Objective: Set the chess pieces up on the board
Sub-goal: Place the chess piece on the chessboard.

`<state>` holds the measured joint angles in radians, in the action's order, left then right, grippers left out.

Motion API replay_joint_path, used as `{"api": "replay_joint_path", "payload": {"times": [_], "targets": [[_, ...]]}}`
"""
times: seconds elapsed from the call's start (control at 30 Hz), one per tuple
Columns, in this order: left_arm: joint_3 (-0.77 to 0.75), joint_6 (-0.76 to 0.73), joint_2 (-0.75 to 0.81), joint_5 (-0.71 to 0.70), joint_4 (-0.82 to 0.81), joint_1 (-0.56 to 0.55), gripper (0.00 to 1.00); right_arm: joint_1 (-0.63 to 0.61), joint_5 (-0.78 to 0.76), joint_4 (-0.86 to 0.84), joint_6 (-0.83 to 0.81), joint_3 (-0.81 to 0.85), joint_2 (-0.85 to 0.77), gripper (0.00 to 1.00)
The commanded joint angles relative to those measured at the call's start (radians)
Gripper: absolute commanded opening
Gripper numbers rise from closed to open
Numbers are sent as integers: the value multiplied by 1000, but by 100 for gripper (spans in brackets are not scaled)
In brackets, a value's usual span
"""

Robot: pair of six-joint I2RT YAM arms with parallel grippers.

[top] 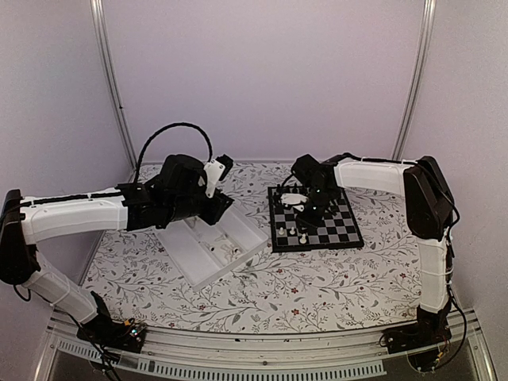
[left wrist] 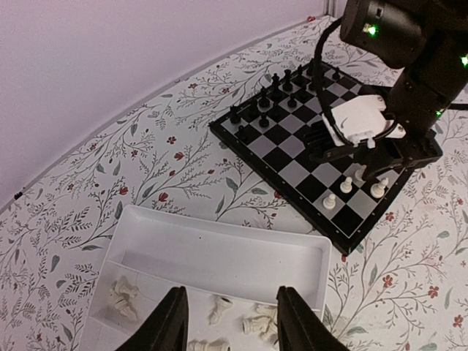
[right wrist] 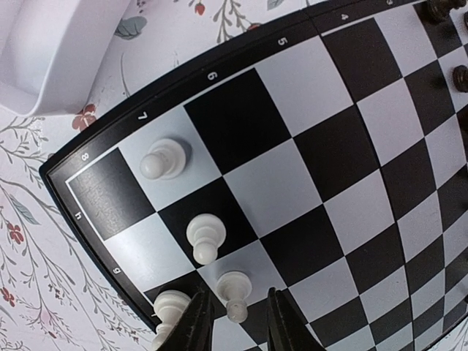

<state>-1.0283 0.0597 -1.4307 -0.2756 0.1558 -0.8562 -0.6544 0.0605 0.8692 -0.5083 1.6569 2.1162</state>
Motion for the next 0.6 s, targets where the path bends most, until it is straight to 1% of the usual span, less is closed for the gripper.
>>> {"api": "replay_joint_path", "payload": {"times": [0.0,0.13,0.27,0.33,0.43,0.57], "targets": [[12,31,8,-13,23,13,43,-6,3,0,19,48,-51,31],[25,95,-13,-24,87,27,43,1,15,-10,13,32,-124,32],[33,157,-43,-38,195,77,42,43,85,-70,13,-50,-234,33],[44,147,-52,5,221,111,41,80,160,-119,8,-115,-303,33],[56,118,-80,99,233,161,40,138,317,-191,2,-216,-412,33],[38,71,-165,178,220,187,40,157,420,-299,-7,-368,-520,33]]}}
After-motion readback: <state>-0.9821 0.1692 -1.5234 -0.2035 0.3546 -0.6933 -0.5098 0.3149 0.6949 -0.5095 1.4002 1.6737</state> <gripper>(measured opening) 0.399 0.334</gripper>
